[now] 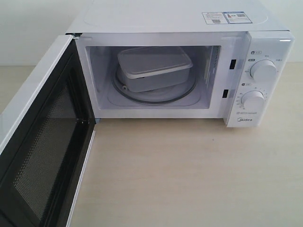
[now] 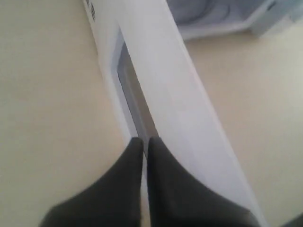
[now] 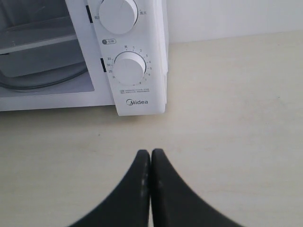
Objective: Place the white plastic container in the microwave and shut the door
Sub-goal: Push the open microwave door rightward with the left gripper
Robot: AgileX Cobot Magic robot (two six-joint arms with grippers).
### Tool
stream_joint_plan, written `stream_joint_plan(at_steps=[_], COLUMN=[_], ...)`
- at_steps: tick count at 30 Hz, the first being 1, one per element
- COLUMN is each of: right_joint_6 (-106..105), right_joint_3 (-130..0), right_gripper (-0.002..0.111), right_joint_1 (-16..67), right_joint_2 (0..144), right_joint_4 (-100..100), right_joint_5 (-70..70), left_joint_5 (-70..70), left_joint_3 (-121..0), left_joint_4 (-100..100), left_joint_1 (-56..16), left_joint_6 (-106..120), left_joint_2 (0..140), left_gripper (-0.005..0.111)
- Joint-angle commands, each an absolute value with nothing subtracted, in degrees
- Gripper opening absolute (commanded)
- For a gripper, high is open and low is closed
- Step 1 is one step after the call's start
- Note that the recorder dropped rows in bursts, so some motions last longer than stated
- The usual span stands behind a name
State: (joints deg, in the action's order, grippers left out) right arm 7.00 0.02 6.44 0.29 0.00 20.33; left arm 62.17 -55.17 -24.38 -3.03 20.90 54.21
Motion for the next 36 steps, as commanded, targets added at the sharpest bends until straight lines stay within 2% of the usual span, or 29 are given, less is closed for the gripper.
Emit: stream_joint_plan(at_steps=[1, 9, 19, 28, 36], right_joint_6=[7.0, 7.0, 7.0, 7.1, 7.0], right_joint_3=[0.0, 0.0, 0.0, 0.0, 0.0], right_gripper=[0.0, 0.0, 0.0, 0.0, 0.0], right_joint_1=[6.3, 6.3, 6.3, 6.3, 6.3], right_joint_2=[0.0, 0.0, 0.0, 0.0, 0.0], right_joint_4=[-0.6, -0.6, -0.6, -0.6, -0.6], right_joint_5=[19.7, 19.7, 19.7, 19.7, 19.7], left_joint_5=[65.0, 63.5, 47.5, 39.5, 38.1], left_joint_3=[-53.1, -50.4, -50.4, -51.0, -57.0], left_joint_4=[-27.2, -33.1, -38.6, -41.8, -45.8], left_joint_1=[-2.9, -8.4, -18.8, -19.2, -19.2], left_joint_6=[28.2, 34.9, 37.0, 38.4, 40.3], left_joint_2=[59.4, 64.5, 67.4, 71.1, 76.6], left_gripper=[0.004, 0.004, 0.004, 0.004, 0.004])
